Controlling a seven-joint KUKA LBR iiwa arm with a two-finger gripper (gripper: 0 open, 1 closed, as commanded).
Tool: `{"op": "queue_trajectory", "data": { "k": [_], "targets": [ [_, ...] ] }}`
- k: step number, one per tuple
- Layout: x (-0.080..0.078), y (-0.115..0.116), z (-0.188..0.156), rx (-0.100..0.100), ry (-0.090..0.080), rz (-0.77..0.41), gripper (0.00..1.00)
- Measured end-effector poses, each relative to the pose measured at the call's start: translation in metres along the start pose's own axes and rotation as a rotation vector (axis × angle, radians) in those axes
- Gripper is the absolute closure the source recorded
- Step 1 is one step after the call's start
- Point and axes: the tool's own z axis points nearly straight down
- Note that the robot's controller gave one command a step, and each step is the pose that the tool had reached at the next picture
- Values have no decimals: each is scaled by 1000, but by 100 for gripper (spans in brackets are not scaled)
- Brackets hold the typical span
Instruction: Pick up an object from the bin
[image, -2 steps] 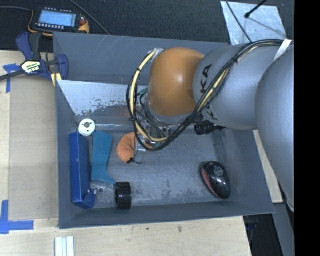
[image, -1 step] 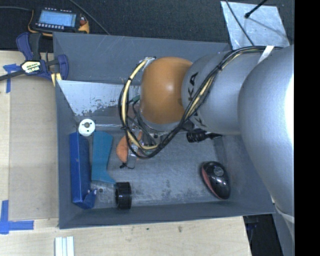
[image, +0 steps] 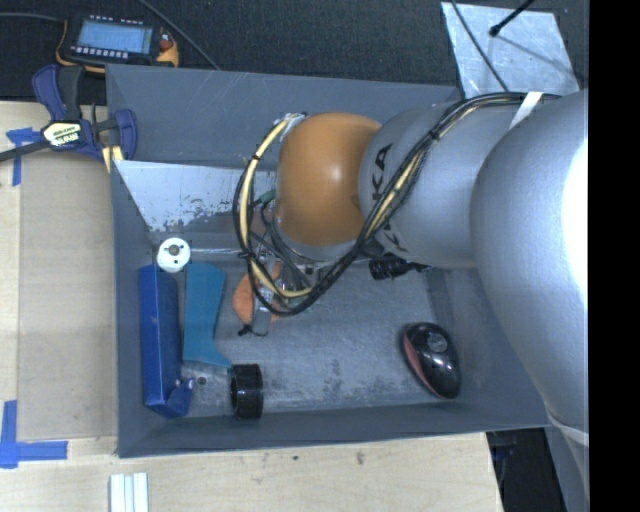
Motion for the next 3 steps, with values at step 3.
{"op": "queue_trajectory", "data": {
  "k": [3],
  "targets": [
    [-3,-13,-32,3,6,-33,0]
  ]
}}
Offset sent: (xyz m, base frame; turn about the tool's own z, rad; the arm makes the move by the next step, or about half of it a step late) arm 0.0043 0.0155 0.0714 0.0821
